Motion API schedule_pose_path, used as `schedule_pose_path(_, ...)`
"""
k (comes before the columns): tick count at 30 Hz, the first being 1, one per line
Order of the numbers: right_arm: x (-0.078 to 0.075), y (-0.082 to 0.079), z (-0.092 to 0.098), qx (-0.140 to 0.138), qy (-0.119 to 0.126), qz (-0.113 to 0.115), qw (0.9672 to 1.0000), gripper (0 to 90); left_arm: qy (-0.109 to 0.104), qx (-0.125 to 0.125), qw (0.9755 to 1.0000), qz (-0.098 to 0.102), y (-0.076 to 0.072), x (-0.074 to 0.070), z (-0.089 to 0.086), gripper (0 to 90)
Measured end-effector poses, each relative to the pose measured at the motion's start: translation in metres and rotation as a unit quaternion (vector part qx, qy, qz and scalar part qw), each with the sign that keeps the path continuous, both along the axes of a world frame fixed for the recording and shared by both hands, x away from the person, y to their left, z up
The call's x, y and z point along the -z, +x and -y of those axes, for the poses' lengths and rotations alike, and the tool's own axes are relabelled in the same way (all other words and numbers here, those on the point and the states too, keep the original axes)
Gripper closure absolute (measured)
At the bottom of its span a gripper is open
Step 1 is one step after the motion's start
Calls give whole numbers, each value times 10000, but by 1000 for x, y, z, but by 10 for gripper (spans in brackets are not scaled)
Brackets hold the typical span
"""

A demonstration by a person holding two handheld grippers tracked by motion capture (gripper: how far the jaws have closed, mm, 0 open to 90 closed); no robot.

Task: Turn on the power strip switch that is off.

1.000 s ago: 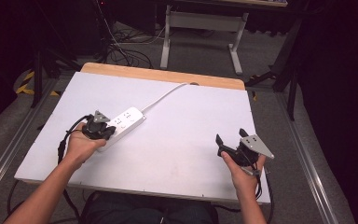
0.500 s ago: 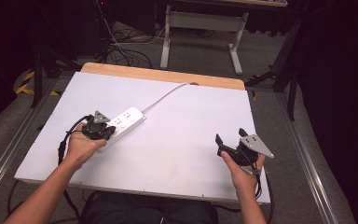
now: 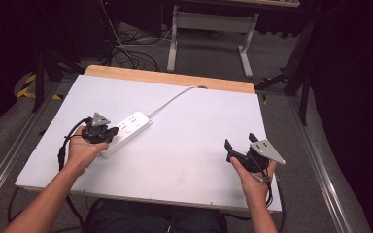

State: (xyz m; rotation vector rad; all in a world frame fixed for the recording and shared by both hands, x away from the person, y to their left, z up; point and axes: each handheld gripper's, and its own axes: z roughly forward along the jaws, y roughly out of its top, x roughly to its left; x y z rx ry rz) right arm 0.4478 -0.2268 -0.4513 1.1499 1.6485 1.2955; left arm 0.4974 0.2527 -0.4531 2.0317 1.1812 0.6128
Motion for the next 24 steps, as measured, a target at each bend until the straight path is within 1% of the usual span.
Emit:
schedule_pose_path(1, 0, 0, 0, -2, -2, 0, 10000, 104, -76, -53, 9999, 43, 0, 0, -1, 900)
schedule_pose_path(6, 0, 0, 0, -4, 4, -1, 10000, 104, -84, -40, 9999, 107, -1, -1, -1, 900)
schedule_pose_path(7, 0, 0, 0, -5, 4, -2, 10000, 104, -111, -39, 9998, 185, -2, -3, -2, 900)
schedule_pose_path(8, 0, 0, 0, -13, 11, 2, 10000, 104, -106, -42, 9997, 233, -2, -4, -2, 900)
schedule_pose_path(10, 0, 0, 0, -10, 9, 3, 10000, 103, -182, -78, 9993, 308, -3, -6, -4, 900)
schedule_pose_path(12, 0, 0, 0, -1, 3, -5, 10000, 104, -266, -107, 9987, 415, -4, -9, -6, 900)
schedule_pose_path(14, 0, 0, 0, -3, 4, -1, 10000, 104, -299, -123, 9985, 452, -4, -10, -7, 900)
schedule_pose_path(16, 0, 0, 0, -2, -2, 6, 10000, 104, -373, -162, 9977, 542, -6, -12, -9, 900)
schedule_pose_path(17, 0, 0, 0, -2, -2, 6, 10000, 104, -373, -162, 9977, 542, -6, -12, -9, 900)
schedule_pose_path(19, 0, 0, -1, 1, -3, -1, 10000, 104, -394, -191, 9971, 629, -7, -14, -10, 900)
schedule_pose_path(20, 0, 0, -1, 2, -4, -3, 10000, 104, -394, -191, 9971, 629, -7, -14, -10, 900)
schedule_pose_path(21, 0, 0, -1, 2, -7, -2, 10000, 104, -432, -191, 9967, 660, -7, -14, -10, 900)
schedule_pose_path(22, 0, 0, -1, 0, -8, -3, 10000, 104, -436, -214, 9960, 748, -8, -16, -12, 900)
schedule_pose_path(23, 0, 0, -1, 0, -8, -3, 10000, 104, -436, -214, 9960, 748, -8, -16, -12, 900)
schedule_pose_path(24, 0, 0, -1, 2, -11, -5, 10000, 104, -527, -248, 9948, 833, -9, -19, -13, 900)
